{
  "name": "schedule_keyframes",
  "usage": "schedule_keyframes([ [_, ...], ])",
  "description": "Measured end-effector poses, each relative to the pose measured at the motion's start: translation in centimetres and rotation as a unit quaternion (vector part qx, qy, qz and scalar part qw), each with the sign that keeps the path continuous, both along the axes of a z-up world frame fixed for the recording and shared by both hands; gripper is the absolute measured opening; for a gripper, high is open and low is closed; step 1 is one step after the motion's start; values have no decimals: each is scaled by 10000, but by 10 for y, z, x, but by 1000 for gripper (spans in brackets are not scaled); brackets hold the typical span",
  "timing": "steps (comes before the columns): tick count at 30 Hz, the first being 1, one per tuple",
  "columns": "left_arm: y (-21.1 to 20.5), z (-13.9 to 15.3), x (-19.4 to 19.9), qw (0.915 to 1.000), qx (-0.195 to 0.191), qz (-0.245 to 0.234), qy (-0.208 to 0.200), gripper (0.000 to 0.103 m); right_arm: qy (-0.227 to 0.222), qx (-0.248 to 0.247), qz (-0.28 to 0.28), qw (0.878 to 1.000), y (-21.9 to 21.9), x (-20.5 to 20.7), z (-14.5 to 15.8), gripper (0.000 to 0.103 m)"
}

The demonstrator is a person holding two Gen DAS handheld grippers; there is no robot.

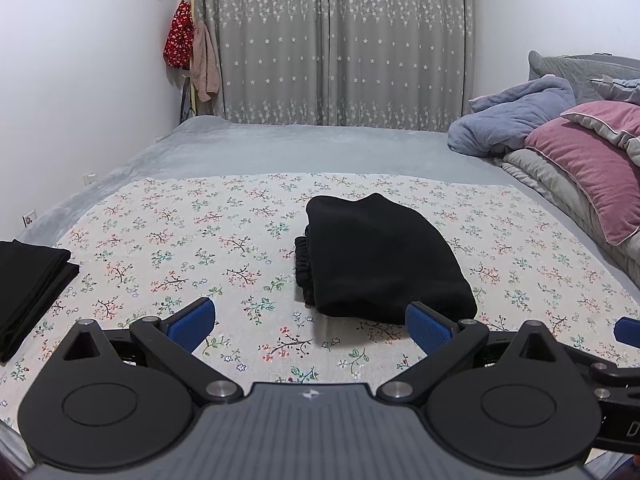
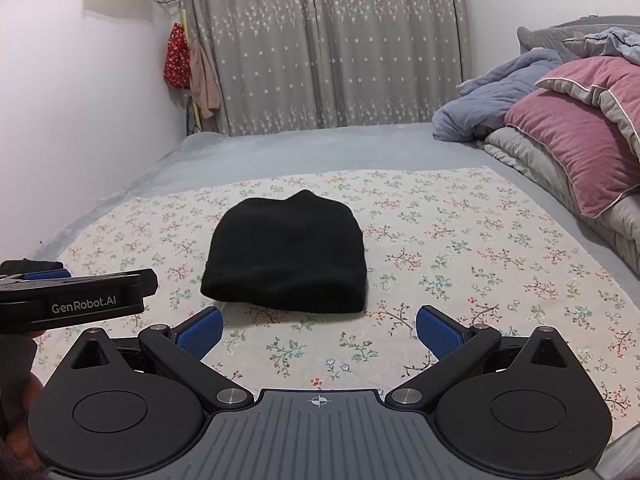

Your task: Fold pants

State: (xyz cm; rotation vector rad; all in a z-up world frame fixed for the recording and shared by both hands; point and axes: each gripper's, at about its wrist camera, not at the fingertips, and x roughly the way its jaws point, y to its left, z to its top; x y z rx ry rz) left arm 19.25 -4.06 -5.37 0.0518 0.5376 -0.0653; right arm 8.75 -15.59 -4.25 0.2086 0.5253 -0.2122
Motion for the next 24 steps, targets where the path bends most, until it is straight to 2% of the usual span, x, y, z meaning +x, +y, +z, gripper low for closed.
schedule_keyframes([
  [24, -8, -7, -1, 9999, 72, -106, 42, 93, 62, -37, -4, 10000, -1, -1, -3, 103],
])
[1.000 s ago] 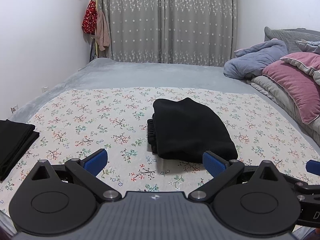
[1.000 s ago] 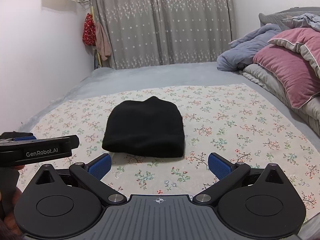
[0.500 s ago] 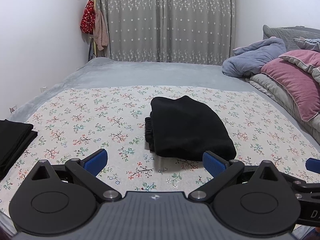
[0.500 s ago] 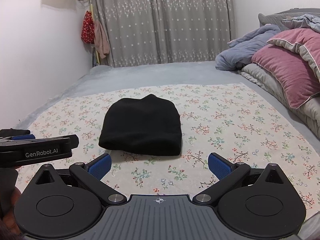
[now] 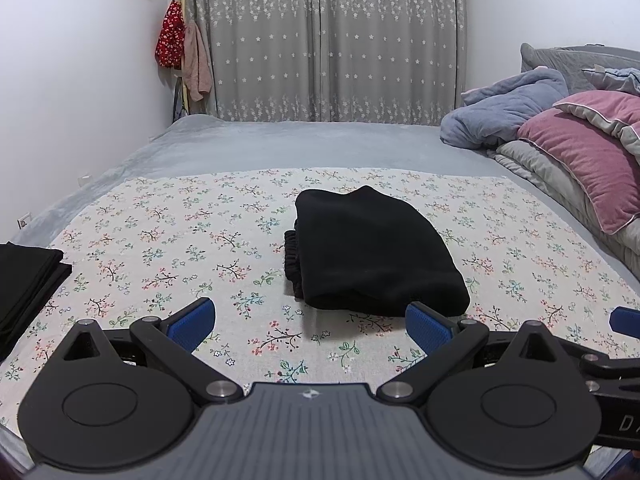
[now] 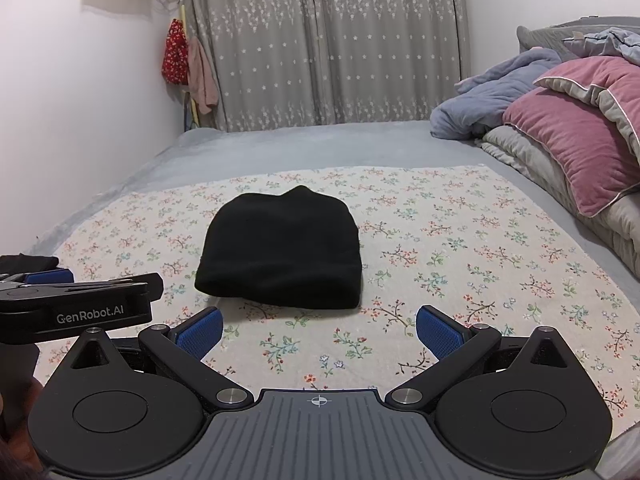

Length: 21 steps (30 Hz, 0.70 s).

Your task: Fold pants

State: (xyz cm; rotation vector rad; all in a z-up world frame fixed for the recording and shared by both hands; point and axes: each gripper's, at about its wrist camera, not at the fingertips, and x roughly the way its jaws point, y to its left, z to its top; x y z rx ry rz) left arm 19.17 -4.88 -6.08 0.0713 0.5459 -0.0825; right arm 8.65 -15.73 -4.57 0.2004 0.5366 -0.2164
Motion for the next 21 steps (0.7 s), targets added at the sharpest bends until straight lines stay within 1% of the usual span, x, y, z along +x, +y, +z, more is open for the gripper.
schedule_keyframes([
  [21, -5, -3, 0, 9999, 79, -96, -7, 93, 13, -7, 12, 10000, -1, 0, -1, 103],
])
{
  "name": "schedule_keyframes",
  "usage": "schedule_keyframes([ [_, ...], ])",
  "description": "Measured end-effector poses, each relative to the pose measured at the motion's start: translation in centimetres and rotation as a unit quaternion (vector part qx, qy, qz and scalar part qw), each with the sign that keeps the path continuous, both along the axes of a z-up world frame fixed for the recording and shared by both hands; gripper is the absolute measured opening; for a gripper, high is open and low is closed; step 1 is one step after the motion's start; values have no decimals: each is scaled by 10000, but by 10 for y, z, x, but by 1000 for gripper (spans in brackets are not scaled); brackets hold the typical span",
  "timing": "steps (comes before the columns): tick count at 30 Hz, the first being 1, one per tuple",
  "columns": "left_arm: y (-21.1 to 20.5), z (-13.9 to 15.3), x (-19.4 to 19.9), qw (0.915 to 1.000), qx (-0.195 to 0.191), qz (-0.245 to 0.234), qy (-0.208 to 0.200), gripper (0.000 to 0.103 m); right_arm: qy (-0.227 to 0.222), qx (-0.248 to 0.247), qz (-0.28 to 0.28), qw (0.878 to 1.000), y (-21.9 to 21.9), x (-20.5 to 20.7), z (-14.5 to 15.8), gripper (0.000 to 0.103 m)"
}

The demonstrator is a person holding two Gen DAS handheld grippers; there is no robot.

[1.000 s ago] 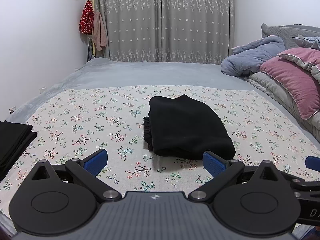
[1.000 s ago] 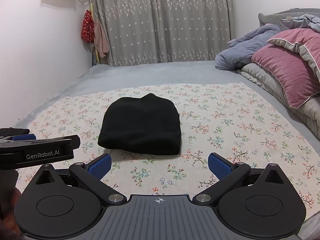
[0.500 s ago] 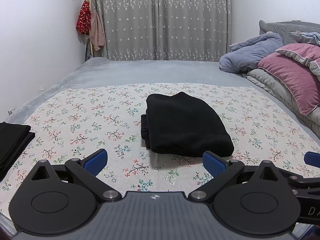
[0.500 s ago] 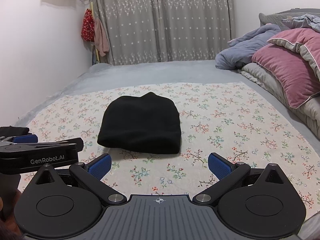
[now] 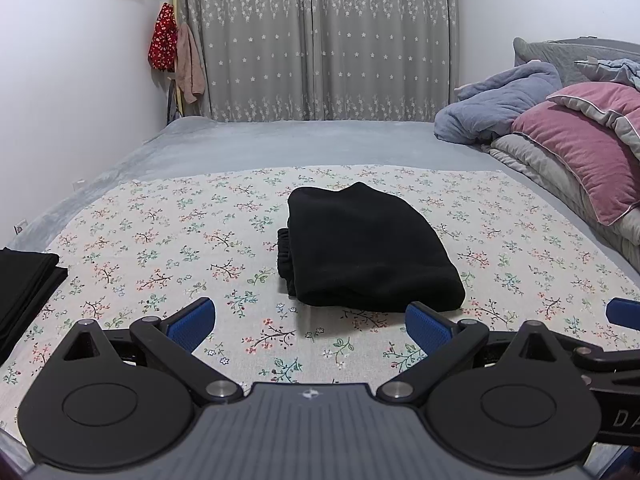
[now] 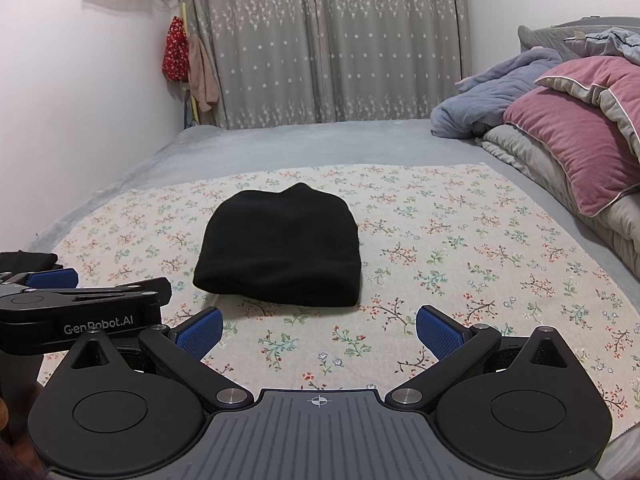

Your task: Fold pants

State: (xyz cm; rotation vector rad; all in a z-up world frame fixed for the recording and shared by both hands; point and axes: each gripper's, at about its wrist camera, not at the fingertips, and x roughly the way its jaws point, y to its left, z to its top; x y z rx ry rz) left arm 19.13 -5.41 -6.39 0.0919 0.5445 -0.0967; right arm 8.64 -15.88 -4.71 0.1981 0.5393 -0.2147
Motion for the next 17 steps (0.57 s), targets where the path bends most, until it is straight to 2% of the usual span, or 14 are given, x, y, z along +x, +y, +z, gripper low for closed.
schedule_keyframes([
  [17, -2, 0, -1, 10000, 9, -3, 15, 93, 40, -30, 58, 10000, -5, 0, -2, 103],
])
